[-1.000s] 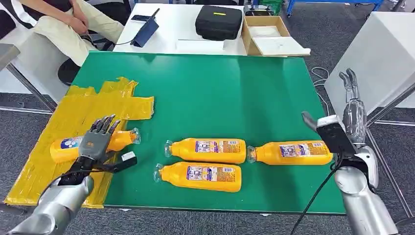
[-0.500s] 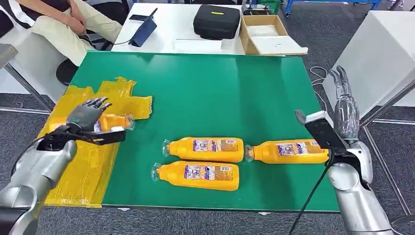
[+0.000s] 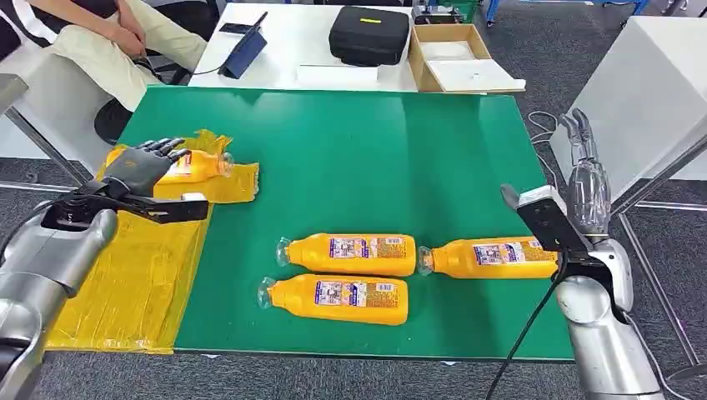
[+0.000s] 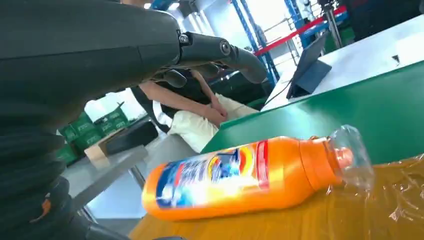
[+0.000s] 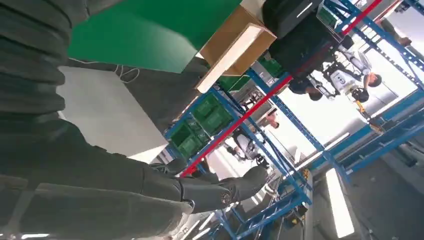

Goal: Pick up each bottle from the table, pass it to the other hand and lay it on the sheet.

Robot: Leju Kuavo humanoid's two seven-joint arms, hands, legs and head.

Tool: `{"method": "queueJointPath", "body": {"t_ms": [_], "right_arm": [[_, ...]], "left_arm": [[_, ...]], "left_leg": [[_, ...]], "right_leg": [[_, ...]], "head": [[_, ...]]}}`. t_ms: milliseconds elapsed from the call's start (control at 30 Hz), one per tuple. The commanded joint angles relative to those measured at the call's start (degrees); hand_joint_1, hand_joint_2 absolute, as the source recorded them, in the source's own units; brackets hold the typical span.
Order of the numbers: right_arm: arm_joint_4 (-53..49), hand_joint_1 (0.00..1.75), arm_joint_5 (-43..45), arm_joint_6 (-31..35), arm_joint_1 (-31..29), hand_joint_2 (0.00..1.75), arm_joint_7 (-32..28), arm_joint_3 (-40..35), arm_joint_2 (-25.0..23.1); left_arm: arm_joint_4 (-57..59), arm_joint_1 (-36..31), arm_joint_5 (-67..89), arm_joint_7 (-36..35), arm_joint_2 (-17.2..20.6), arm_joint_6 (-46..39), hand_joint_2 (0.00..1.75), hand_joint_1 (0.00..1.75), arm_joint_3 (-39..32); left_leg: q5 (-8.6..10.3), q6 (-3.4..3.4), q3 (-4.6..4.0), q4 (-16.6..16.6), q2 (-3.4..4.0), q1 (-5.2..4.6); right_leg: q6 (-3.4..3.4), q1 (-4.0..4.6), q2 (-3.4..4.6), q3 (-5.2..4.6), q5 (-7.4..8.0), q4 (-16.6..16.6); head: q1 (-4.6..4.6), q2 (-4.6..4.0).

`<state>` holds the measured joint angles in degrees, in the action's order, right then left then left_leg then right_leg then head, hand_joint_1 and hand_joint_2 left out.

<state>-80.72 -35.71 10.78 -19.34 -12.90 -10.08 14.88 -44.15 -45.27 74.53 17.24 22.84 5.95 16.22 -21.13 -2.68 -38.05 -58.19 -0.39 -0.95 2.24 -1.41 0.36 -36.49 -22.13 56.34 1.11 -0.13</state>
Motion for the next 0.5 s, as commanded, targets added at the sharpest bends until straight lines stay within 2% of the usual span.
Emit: {"method": "queueJointPath", "body": {"t_ms": [33, 500], "right_arm": [[0.8, 0.00, 0.1, -0.4, -0.7, 1.75, 0.2, 0.7, -1.6], [0.8, 0.00, 0.1, -0.4, -0.7, 1.75, 0.2, 0.7, -1.6]], "left_arm": [[0.6, -2.6, 0.0, -0.2, 1.2, 0.5, 1.75, 0.00, 3.8], [0.6, -2.6, 0.0, -0.2, 1.2, 0.5, 1.75, 0.00, 3.8]], "left_leg": [[-0.12, 0.30, 0.24, 0.0, -0.01, 0.10], [-0.09, 0.22, 0.15, 0.0, 0.02, 0.08]], "right_leg": [[-0.23, 0.11, -0.07, 0.26, -0.10, 0.0], [-0.16, 0.08, -0.03, 0.16, -0.06, 0.0]], "head": [[-0.02, 0.00], [0.00, 0.00]]}}
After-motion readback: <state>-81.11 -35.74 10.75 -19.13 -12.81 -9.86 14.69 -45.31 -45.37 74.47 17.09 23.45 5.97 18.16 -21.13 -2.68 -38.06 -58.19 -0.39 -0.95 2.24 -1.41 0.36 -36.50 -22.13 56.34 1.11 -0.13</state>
